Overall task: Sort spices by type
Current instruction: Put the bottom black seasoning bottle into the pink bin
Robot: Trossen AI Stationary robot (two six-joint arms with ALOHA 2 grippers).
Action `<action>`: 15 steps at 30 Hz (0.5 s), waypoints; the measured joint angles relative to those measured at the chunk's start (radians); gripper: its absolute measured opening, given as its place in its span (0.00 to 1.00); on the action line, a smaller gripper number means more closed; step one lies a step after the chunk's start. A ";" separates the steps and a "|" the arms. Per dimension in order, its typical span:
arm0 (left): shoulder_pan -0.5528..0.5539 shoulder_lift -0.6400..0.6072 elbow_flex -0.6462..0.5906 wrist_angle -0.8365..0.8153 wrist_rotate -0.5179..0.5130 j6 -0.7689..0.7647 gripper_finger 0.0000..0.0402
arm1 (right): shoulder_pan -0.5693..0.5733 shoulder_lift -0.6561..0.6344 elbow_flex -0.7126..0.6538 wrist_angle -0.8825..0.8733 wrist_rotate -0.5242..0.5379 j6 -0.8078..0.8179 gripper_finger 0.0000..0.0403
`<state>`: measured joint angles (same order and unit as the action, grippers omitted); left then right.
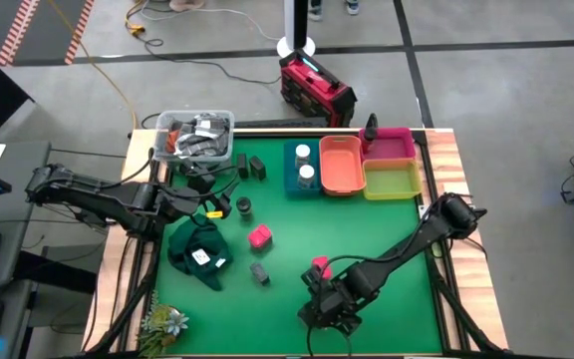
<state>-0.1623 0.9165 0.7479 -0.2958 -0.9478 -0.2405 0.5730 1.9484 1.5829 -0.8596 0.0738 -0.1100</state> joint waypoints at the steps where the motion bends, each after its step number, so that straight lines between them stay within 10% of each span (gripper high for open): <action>1: 0.000 0.000 0.000 0.000 0.000 0.000 0.87 | -0.001 0.000 0.000 -0.009 0.000 0.004 0.58; 15: 0.000 0.000 0.000 -0.001 0.000 0.000 0.87 | -0.007 0.002 0.151 -0.433 0.004 0.146 0.58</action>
<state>-0.1622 0.9165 0.7479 -0.2970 -0.9478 -0.2402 0.5664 1.9502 1.7339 -1.2926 0.0775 0.0363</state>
